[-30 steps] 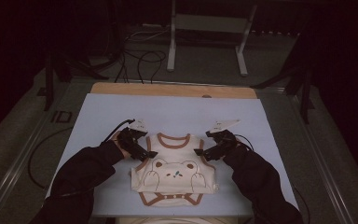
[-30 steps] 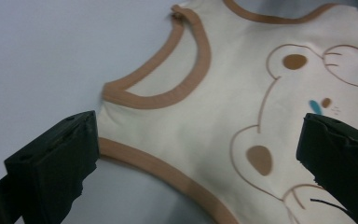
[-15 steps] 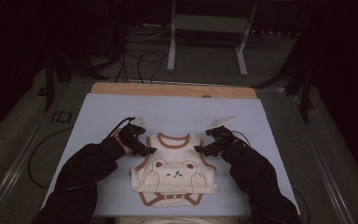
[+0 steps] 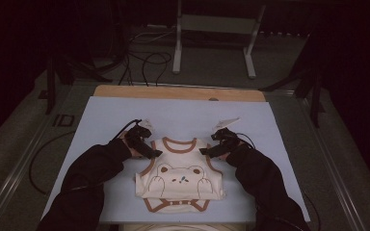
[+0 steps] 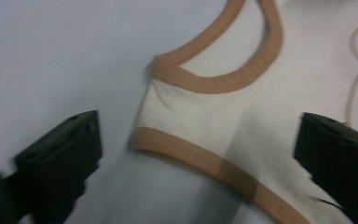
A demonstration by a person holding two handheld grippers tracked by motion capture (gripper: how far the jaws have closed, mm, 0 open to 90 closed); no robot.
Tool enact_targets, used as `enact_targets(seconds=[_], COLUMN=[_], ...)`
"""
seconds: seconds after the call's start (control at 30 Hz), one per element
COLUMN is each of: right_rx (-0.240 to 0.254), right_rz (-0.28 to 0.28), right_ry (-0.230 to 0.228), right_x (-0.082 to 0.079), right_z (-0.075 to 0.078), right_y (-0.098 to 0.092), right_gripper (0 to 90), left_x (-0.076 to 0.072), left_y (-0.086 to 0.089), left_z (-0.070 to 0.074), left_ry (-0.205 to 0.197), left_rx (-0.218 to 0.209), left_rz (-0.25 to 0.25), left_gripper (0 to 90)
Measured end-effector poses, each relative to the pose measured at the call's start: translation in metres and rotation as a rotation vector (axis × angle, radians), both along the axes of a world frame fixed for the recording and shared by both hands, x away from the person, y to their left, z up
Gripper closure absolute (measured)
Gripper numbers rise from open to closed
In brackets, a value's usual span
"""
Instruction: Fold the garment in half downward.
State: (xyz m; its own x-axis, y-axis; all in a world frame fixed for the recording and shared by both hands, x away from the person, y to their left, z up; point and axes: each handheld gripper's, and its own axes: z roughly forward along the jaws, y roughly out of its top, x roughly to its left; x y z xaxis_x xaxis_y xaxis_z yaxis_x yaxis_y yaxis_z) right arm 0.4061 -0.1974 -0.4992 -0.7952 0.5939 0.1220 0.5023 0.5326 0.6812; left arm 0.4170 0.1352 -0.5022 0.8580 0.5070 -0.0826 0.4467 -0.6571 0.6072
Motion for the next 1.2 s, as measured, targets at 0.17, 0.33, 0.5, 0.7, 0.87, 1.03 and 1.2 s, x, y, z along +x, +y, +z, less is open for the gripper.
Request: enact_targets(seconds=[0.17,0.33,0.5,0.7,0.87,1.03,1.2], right_rx=[-0.035,-0.042,-0.063,-0.098,-0.121,-0.134,-0.140], right_rz=[-0.007,-0.025,-0.019,-0.013,0.001,0.018,0.029], right_ry=[-0.008,-0.002,-0.020,-0.023,-0.034,-0.030,-0.031], right_x=[0.004,0.009,0.011,0.011,0.009,0.007,0.003], right_z=[-0.007,-0.011,-0.014,-0.018,-0.016,-0.015,-0.014], right_y=[0.002,0.002,0.005,0.009,0.011,0.012,0.015], right_gripper=[17.8,23.7,30.7,38.4,46.9,54.9,65.3], left_x=[0.004,0.008,0.008,0.008,0.007,0.004,0.001], left_y=[-0.001,-0.001,-0.002,-0.003,-0.004,-0.007,-0.009], left_z=[-0.002,-0.004,-0.010,-0.013,-0.011,-0.009,-0.009], left_ry=[-0.005,-0.007,-0.016,-0.045,-0.038,-0.027,-0.024], left_rx=[0.001,0.009,0.022,0.037,0.039,0.046,0.037], left_rz=[0.007,0.009,-0.004,0.002,-0.008,-0.020,-0.020], left_gripper=[8.9,15.1,23.7,31.7,41.9,53.4,63.4])
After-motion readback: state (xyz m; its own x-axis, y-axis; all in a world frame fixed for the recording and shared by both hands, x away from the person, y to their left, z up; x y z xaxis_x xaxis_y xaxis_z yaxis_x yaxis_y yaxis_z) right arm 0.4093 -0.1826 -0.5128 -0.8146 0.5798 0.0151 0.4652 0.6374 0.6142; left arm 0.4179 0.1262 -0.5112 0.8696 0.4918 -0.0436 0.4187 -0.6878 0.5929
